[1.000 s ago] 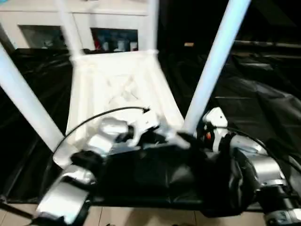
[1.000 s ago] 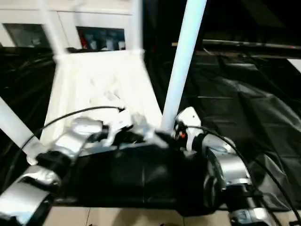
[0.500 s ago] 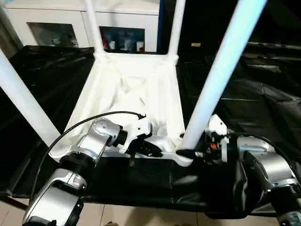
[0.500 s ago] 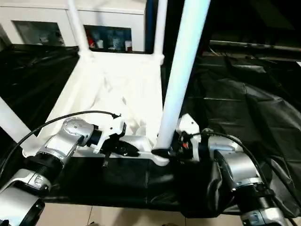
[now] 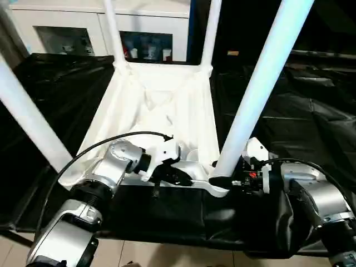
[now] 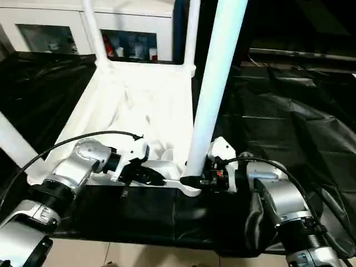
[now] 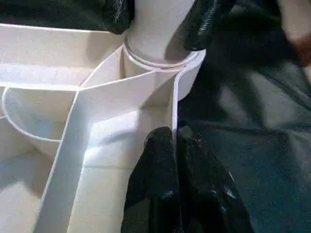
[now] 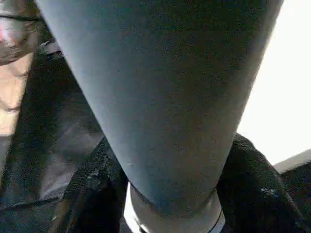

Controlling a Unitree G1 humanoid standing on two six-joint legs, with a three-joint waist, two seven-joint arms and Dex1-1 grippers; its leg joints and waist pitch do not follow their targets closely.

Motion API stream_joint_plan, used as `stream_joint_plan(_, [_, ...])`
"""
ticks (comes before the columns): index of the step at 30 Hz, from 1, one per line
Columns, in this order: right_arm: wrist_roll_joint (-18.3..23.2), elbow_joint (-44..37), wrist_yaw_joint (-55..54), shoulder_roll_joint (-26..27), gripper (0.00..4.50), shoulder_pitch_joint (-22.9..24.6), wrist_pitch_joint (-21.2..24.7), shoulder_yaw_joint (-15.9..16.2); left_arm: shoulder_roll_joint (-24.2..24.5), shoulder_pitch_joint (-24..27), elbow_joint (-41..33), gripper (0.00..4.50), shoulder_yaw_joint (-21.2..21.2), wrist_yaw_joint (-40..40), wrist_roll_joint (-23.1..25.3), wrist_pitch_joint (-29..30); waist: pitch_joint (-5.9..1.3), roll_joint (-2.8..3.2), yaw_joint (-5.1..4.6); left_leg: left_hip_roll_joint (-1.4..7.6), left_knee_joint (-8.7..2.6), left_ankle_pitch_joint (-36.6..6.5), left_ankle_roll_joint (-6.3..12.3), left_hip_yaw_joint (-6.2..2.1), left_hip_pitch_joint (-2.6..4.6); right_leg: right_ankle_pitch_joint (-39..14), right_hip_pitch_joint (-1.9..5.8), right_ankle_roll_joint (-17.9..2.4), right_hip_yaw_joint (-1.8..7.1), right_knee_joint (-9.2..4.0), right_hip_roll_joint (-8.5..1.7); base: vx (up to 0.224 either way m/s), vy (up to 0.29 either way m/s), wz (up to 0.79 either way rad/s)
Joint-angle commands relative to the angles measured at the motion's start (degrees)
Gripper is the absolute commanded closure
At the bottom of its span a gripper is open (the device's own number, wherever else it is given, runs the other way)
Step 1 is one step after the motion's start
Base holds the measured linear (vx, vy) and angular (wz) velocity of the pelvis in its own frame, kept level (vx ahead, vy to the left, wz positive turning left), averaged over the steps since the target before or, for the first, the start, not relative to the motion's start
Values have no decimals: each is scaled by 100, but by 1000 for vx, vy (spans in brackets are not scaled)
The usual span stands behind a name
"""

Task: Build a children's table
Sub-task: Rotate leg to tighten

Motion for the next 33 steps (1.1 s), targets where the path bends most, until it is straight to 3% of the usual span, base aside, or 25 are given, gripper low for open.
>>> stream_joint_plan(1, [41,-181,-247,232,242,76,191,99,-212,-24,355,450,33,966,190,116,-221,-106,-25,157,-349,-1102,418,-27,48,-1298,247,-1290,227,-384,-270,0,0,0])
stream_joint_plan(2, [-187,52,-854,479,246,58,119,41,-349,-59,430,450,38,1321,262,189,-207,-105,-54,140,-362,-1200,325,-39,24,-1642,241,-1151,223,-410,-266,0,0,0])
stream_joint_plan(3, [-187,52,-854,479,248,58,119,41,-349,-59,430,450,38,1321,262,189,-207,-105,-54,140,-362,-1200,325,-39,24,-1642,241,-1151,223,-410,-266,-53,-1,-1])
stream_joint_plan(4, [-329,231,-1273,649,250,33,43,-12,-444,-77,471,450,44,1537,298,226,-190,-110,-93,129,-389,-1427,195,-74,22,-2379,229,-869,204,-485,-282,-57,-4,-1])
stream_joint_plan(7, [-555,878,-2716,1312,253,-84,-27,-308,-819,-144,618,450,50,2225,406,369,-179,-88,-201,98,-412,-1698,30,-113,31,-3023,174,-591,172,-576,-273,-19,-1,0])
stream_joint_plan(8, [-637,1104,-3538,1737,254,-92,-9,-460,-1057,-183,714,450,31,2593,482,436,-185,-89,-257,98,-428,-1761,-11,-137,24,-3125,176,-498,157,-595,-272,0,0,0])
stream_joint_plan(10, [-690,1143,-3868,1912,254,-86,-2,-500,-1148,-199,756,450,17,2712,513,445,-185,-78,-301,95,-448,-1852,12,-161,5,-3136,197,-416,136,-624,-261,0,0,0])
stream_joint_plan(13, [-808,1203,-4318,2174,255,-94,-25,-548,-1283,-224,810,450,-18,2891,561,444,-180,-61,-325,73,-436,-2096,72,-153,54,-3233,123,-381,144,-673,-250,0,0,0])
stream_joint_plan(15, [-965,1264,-4634,2463,255,-162,-152,-484,-1412,-223,814,450,-132,2863,616,448,-180,-68,-374,77,-462,-2158,36,-174,15,-3226,133,-362,135,-669,-244,0,0,0])
stream_joint_plan(18, [-1103,1319,-4609,2486,255,-230,-348,-376,-1417,-233,835,450,-164,2804,652,463,-204,-53,-418,96,-469,-2298,49,-184,32,-2980,136,-431,136,-659,-244,0,0,0])
stream_joint_plan(19, [-1147,1356,-4636,2486,199,-249,-426,-361,-1414,-236,845,450,-168,2797,664,473,-206,-53,-421,100,-475,-2271,62,-177,19,-2798,141,-501,147,-641,-240,0,0,0])
stream_joint_plan(20, [-965,1342,-4410,2473,186,-273,-466,-445,-1342,-234,863,450,-188,2729,690,466,-206,-65,-423,99,-477,-2269,77,-172,15,-2742,147,-530,148,-636,-238,0,0,0])
stream_joint_plan(22, [-860,1312,-4319,2449,184,-286,-440,-495,-1291,-231,862,450,-177,2654,676,485,-207,-56,-415,102,-473,-2253,115,-160,17,-2629,149,-611,162,-623,-242,0,0,0])
stream_joint_plan(24, [-819,1279,-4191,2387,152,-299,-446,-489,-1226,-228,848,450,-175,2549,662,484,-204,-56,-411,108,-479,-2231,126,-157,12,-2539,156,-657,168,-615,-242,0,0,0])
stream_joint_plan(25, [-812,1234,-4003,2284,152,-317,-466,-458,-1138,-230,837,450,-184,2390,646,485,-205,-99,-415,107,-477,-2200,147,-147,2,-2520,163,-664,171,-613,-242,0,0,0])
stream_joint_plan(27, [-819,1209,-3863,2213,152,-331,-492,-436,-1075,-233,830,450,-190,2275,640,483,-207,-81,-395,106,-477,-2157,175,-152,-2,-2548,177,-665,172,-605,-253,0,0,0])
stream_joint_plan(29, [-785,1045,-3180,1896,152,-316,-549,-259,-892,-228,782,450,-210,1897,596,431,-229,-87,-390,121,-461,-1837,241,-138,-47,-2110,220,-788,197,-551,-264,0,0,0])
stream_joint_plan(30, [-680,797,-2404,1541,152,-228,-609,-54,-721,-206,713,450,-233,1468,524,330,-225,-84,-389,121,-454,-1801,256,-129,-43,-2001,211,-836,200,-542,-258,0,0,0])
stream_joint_plan(33, [-545,508,-1575,1138,152,-103,-667,140,-525,-153,582,450,-258,879,407,273,-241,-101,-358,136,-417,-1549,437,-104,-58,-1476,254,-1058,212,-469,-260,19,-8,1])
